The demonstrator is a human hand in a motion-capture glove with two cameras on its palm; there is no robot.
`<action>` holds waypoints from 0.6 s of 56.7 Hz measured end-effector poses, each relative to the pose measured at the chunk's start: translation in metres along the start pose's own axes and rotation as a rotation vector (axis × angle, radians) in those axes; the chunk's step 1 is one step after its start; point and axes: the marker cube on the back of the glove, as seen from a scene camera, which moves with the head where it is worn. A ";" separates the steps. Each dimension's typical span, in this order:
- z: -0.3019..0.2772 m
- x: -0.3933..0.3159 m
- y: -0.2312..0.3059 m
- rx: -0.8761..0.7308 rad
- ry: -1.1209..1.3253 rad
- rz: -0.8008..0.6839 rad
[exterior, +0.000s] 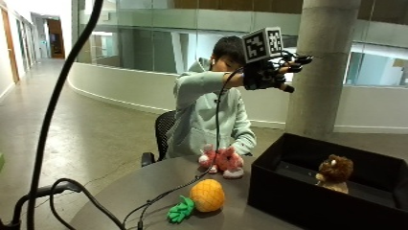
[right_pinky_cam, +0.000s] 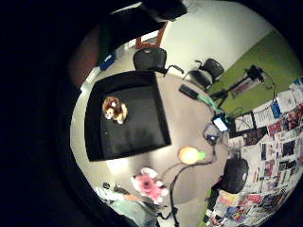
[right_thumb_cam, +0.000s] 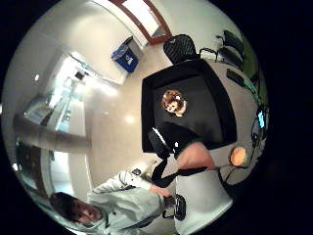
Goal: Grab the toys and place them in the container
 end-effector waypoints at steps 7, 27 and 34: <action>0.015 0.067 0.016 -0.029 0.060 0.179; 0.145 0.202 0.137 -0.477 0.032 0.398; 0.196 0.216 0.165 -0.530 0.042 0.473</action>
